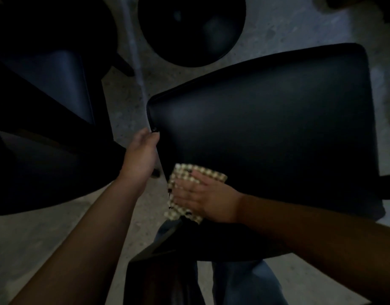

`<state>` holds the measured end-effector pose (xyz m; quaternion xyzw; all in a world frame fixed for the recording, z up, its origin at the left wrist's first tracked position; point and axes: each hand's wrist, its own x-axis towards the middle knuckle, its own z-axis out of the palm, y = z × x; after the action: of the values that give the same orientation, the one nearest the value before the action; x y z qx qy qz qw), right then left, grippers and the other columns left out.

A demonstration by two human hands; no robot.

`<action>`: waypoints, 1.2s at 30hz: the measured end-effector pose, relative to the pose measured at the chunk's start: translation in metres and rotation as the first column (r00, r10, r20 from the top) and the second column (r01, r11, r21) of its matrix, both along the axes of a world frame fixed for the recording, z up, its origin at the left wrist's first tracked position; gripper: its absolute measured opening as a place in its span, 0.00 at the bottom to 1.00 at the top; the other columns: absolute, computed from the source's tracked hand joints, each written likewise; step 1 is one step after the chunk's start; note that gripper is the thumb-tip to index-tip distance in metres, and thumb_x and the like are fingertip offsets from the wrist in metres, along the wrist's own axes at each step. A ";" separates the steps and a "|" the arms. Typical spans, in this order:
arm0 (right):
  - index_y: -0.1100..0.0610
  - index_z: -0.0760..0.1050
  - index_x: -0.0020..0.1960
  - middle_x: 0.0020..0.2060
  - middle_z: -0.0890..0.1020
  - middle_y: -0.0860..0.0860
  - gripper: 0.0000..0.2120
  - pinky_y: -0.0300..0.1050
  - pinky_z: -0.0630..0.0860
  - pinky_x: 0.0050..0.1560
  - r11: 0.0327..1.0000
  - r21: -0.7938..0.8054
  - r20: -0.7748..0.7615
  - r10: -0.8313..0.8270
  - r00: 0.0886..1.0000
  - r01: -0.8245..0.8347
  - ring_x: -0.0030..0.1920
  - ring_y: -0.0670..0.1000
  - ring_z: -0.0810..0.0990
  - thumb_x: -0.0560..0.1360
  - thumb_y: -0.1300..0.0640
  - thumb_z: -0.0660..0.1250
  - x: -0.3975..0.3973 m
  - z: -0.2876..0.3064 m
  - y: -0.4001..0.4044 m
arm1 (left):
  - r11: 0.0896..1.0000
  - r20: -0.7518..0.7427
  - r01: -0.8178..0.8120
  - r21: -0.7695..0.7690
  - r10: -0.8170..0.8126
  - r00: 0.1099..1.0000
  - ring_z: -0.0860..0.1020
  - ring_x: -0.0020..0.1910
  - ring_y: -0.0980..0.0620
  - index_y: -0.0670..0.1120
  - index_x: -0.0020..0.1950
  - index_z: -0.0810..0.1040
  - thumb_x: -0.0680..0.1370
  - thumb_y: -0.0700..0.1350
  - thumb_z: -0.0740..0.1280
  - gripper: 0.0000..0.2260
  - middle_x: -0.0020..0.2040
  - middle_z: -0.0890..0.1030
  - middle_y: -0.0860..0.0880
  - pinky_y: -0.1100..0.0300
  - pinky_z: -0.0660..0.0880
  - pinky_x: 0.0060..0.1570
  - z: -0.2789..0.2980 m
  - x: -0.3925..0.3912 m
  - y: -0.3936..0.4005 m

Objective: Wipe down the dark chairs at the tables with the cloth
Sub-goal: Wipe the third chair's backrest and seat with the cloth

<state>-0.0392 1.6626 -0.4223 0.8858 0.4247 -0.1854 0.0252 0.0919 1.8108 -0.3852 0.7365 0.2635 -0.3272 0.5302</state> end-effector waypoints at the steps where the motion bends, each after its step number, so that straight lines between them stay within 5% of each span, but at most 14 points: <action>1: 0.48 0.72 0.68 0.69 0.72 0.45 0.23 0.58 0.60 0.71 1.000 0.010 0.003 0.007 1.000 -0.007 0.72 0.52 0.66 0.76 0.52 0.53 -0.012 -0.002 -0.001 | 1.000 0.012 0.019 0.003 -0.019 1.000 0.78 0.47 0.68 0.55 0.57 0.76 0.82 0.48 0.61 0.07 0.51 0.80 0.61 0.61 0.72 0.52 0.000 -0.004 -0.001; 6: 0.48 0.70 0.70 0.70 0.71 0.45 0.23 0.57 0.61 0.71 0.997 0.071 0.108 0.017 0.994 -0.025 0.72 0.51 0.66 0.77 0.54 0.51 -0.008 -0.006 -0.002 | 0.998 0.001 0.049 0.050 -0.049 0.999 0.76 0.57 0.60 0.52 0.69 0.73 0.82 0.51 0.60 0.15 0.60 0.78 0.56 0.52 0.70 0.65 -0.002 -0.008 -0.002; 9: 0.48 0.72 0.68 0.69 0.72 0.47 0.20 0.64 0.60 0.69 0.990 0.122 0.164 -0.091 0.982 0.071 0.72 0.53 0.66 0.79 0.54 0.54 0.032 -0.001 -0.004 | 0.999 0.017 0.035 0.035 -0.036 0.999 0.77 0.51 0.62 0.56 0.55 0.78 0.83 0.53 0.57 0.10 0.51 0.80 0.58 0.52 0.71 0.60 -0.007 -0.007 0.002; 11: 0.49 0.69 0.71 0.71 0.69 0.50 0.20 0.73 0.51 0.66 0.965 0.140 0.175 -0.243 0.954 0.220 0.74 0.57 0.61 0.80 0.49 0.56 0.070 0.000 -0.006 | 0.999 0.052 0.022 0.026 -0.024 0.998 0.79 0.47 0.63 0.56 0.50 0.77 0.83 0.55 0.55 0.11 0.46 0.80 0.60 0.54 0.72 0.54 -0.010 -0.007 0.004; 13: 0.46 0.60 0.75 0.76 0.60 0.52 0.24 0.78 0.40 0.64 0.886 0.137 0.138 -0.460 0.877 0.443 0.77 0.59 0.51 0.80 0.44 0.52 0.105 -0.003 -0.010 | 0.999 0.093 0.003 0.053 -0.008 0.996 0.78 0.54 0.59 0.58 0.53 0.75 0.83 0.57 0.53 0.12 0.51 0.79 0.58 0.51 0.71 0.59 -0.014 -0.004 0.005; 16: 0.45 0.55 0.76 0.77 0.54 0.53 0.26 0.74 0.40 0.68 0.723 0.157 0.092 -0.689 0.719 0.673 0.77 0.60 0.44 0.80 0.42 0.51 0.129 -0.004 -0.010 | 0.993 0.201 0.010 0.115 -0.033 0.979 0.73 0.61 0.53 0.60 0.54 0.72 0.82 0.56 0.52 0.10 0.53 0.76 0.59 0.46 0.67 0.68 -0.017 0.005 0.001; 19: 0.48 0.55 0.77 0.77 0.56 0.53 0.25 0.66 0.38 0.71 0.667 0.163 0.098 -0.745 0.660 0.727 0.77 0.59 0.46 0.80 0.45 0.51 0.123 -0.002 -0.021 | 0.966 0.294 0.133 0.220 -0.196 0.936 0.71 0.65 0.46 0.51 0.65 0.72 0.83 0.54 0.51 0.16 0.63 0.76 0.48 0.59 0.65 0.62 -0.012 0.015 -0.011; 21: 0.49 0.57 0.77 0.77 0.57 0.53 0.25 0.63 0.39 0.72 0.519 0.157 0.128 -0.854 0.504 0.840 0.77 0.59 0.47 0.80 0.46 0.50 0.114 -0.004 -0.053 | 0.940 0.308 0.181 0.290 -0.271 0.912 0.68 0.69 0.47 0.46 0.73 0.67 0.84 0.53 0.50 0.21 0.69 0.71 0.45 0.63 0.61 0.60 -0.009 0.024 -0.022; 25: 0.51 0.58 0.76 0.76 0.57 0.55 0.25 0.64 0.43 0.72 -0.070 0.224 0.116 -0.988 -0.098 0.972 0.77 0.61 0.47 0.80 0.49 0.52 0.080 -0.008 -0.114 | 0.909 0.389 0.274 0.314 -0.387 0.836 0.68 0.68 0.44 0.39 0.69 0.69 0.85 0.50 0.49 0.21 0.68 0.71 0.40 0.53 0.61 0.68 -0.002 0.040 -0.045; 27: 0.54 0.59 0.76 0.76 0.58 0.58 0.26 0.63 0.42 0.73 -0.195 0.220 0.101 -0.970 -0.221 0.956 0.76 0.62 0.49 0.80 0.50 0.53 0.079 -0.009 -0.099 | 0.894 0.426 0.296 0.336 -0.424 0.799 0.66 0.70 0.42 0.36 0.69 0.68 0.85 0.50 0.48 0.22 0.69 0.69 0.38 0.49 0.60 0.69 -0.001 0.045 -0.051; 29: 0.58 0.63 0.74 0.73 0.63 0.62 0.25 0.64 0.45 0.72 -0.066 0.233 0.081 -0.993 -0.087 0.970 0.74 0.65 0.57 0.79 0.51 0.56 0.089 -0.008 -0.062 | 0.887 0.436 0.299 0.351 -0.438 0.786 0.66 0.70 0.42 0.35 0.69 0.68 0.85 0.51 0.47 0.23 0.70 0.69 0.38 0.50 0.59 0.69 -0.003 0.049 -0.057; 33: 0.55 0.62 0.74 0.74 0.64 0.55 0.27 0.60 0.44 0.73 0.496 0.244 0.086 -0.867 0.491 0.833 0.75 0.59 0.57 0.77 0.48 0.56 0.092 -0.009 -0.009 | 0.858 0.488 0.319 0.403 -0.496 0.718 0.69 0.57 0.53 0.44 0.55 0.70 0.86 0.49 0.47 0.15 0.56 0.72 0.47 0.68 0.59 0.51 -0.011 0.052 -0.074; 36: 0.55 0.61 0.75 0.74 0.63 0.53 0.26 0.57 0.47 0.74 0.606 0.246 0.087 -0.791 0.606 0.756 0.76 0.57 0.56 0.78 0.49 0.54 0.085 -0.009 -0.049 | 0.842 0.527 0.336 0.422 -0.530 0.664 0.70 0.57 0.52 0.47 0.55 0.71 0.85 0.51 0.48 0.14 0.53 0.73 0.48 0.67 0.59 0.51 -0.016 0.049 -0.089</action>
<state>0.0461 1.6138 -0.4309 0.9935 0.0089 -0.0540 -0.1000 0.1404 1.7222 -0.4008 0.9125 -0.0678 -0.1394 0.3787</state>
